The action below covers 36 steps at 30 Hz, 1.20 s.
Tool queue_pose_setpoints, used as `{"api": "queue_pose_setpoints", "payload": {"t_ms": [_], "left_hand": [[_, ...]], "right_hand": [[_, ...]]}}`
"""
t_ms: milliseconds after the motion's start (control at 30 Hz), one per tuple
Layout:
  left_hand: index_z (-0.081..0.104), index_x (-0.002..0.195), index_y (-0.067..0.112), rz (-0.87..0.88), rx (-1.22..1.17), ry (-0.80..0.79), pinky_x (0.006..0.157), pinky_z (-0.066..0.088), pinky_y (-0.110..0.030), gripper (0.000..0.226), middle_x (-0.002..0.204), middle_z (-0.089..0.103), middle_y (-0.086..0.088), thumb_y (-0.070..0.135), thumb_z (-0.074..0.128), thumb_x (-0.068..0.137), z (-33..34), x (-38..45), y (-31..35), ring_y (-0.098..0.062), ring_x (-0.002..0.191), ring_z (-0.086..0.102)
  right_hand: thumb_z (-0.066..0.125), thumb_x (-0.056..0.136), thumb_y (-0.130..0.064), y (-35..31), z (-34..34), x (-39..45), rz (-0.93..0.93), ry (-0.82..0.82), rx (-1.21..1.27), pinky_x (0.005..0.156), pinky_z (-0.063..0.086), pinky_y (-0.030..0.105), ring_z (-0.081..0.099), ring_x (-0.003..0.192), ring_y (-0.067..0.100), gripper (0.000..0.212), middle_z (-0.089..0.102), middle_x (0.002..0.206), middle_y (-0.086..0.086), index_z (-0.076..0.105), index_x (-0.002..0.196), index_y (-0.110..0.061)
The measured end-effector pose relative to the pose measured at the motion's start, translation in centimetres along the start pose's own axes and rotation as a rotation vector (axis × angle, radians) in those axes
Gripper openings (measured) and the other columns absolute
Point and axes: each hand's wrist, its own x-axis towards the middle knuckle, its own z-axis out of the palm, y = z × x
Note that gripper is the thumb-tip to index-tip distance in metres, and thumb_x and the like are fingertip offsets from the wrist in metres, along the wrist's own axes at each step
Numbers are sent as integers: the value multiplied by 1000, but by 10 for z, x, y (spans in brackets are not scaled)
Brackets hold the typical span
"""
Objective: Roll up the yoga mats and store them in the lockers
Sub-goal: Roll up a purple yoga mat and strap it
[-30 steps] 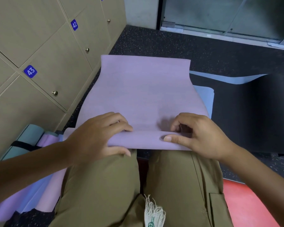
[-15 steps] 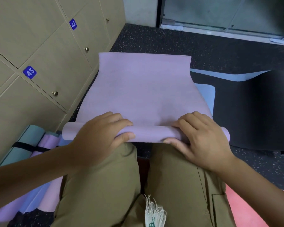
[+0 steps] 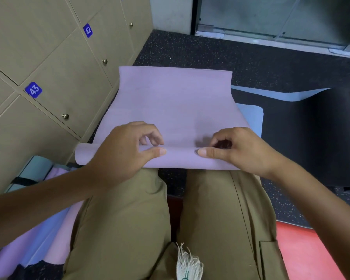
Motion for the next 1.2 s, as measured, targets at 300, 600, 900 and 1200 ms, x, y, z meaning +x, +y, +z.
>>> {"api": "queue_pose_setpoints", "payload": {"t_ms": [300, 600, 900, 1200], "left_hand": [[72, 121, 10, 290, 464, 115, 86, 51, -41, 60, 113, 64, -5, 58, 66, 86, 24, -28, -19, -29, 99, 61], [73, 116, 13, 316, 519, 120, 73, 48, -39, 57, 106, 67, -1, 60, 64, 86, 24, -8, -28, -26, 88, 62], [70, 110, 21, 219, 492, -47, 78, 45, -35, 54, 99, 67, 7, 66, 47, 90, 15, 16, -28, -19, 90, 59], [65, 115, 27, 160, 304, -8, 86, 46, -31, 52, 108, 57, 17, 69, 55, 85, 5, 29, -29, -8, 102, 54]], "right_hand": [[80, 75, -58, 0, -2, 15, 28, 47, 16, 62, 39, 11, 51, 66, -1, 36, 60, 69, -18, 71, 75, -24], [63, 96, -36, 3, 36, 6, -303, 528, -372, 70, 46, 43, 52, 74, 22, 26, 60, 78, -1, 68, 82, -15], [59, 92, -57, 19, 45, -7, -285, 465, -477, 86, 46, 44, 57, 101, 27, 49, 66, 108, 0, 71, 117, -15], [43, 92, -69, 18, 28, 15, -217, 327, -355, 84, 48, 39, 56, 96, 18, 57, 69, 101, -6, 72, 114, -24]]}}
